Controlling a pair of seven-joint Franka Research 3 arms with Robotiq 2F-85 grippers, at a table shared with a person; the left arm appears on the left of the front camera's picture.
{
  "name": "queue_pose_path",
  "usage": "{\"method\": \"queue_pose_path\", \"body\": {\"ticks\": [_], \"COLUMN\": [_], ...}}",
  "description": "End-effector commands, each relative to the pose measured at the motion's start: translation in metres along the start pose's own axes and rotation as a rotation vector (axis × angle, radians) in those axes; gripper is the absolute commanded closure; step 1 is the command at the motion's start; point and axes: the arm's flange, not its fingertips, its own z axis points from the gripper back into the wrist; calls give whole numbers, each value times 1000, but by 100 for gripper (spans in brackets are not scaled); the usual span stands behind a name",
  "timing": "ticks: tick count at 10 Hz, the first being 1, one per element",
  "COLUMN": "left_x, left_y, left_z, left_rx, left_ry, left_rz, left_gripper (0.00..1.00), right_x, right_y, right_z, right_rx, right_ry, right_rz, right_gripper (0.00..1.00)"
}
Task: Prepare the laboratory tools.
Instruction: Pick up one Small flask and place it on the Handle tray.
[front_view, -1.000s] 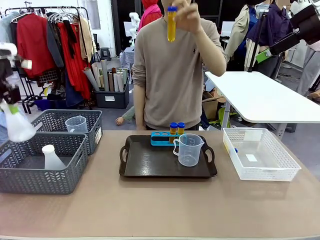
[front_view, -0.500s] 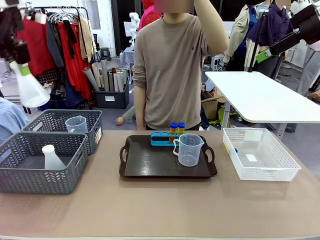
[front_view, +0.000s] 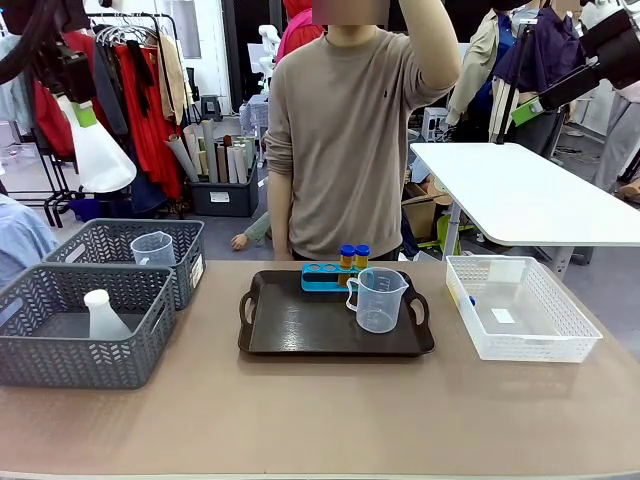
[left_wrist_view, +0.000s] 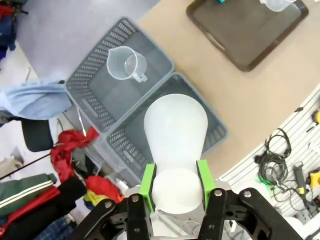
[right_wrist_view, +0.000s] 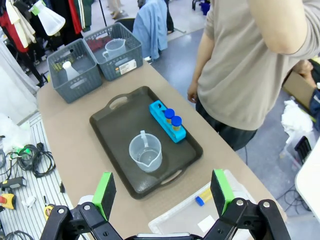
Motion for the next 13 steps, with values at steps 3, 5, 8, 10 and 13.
{"method": "queue_pose_path", "body": {"ticks": [3,5,8,10,13], "left_x": [-2,13,67,87,114], "left_y": [2,-17,-59,-74,-91], "left_z": [1,-8,-28,-40,-70], "left_rx": [6,15,34,13,-71], "left_ry": [-3,-5,-28,-51,-97], "left_rz": [23,-49,-209,-250,-290], "left_gripper": [100,100,100,100,100], "right_x": [2,2,2,2,2], "right_y": [1,1,1,1,1], "right_z": [0,0,0,0,0], "right_rx": [7,7,7,7,7], "right_ry": [-9,-9,-9,-9,-9], "right_rz": [3,3,3,3,3], "right_gripper": [0,0,0,0,0]}}
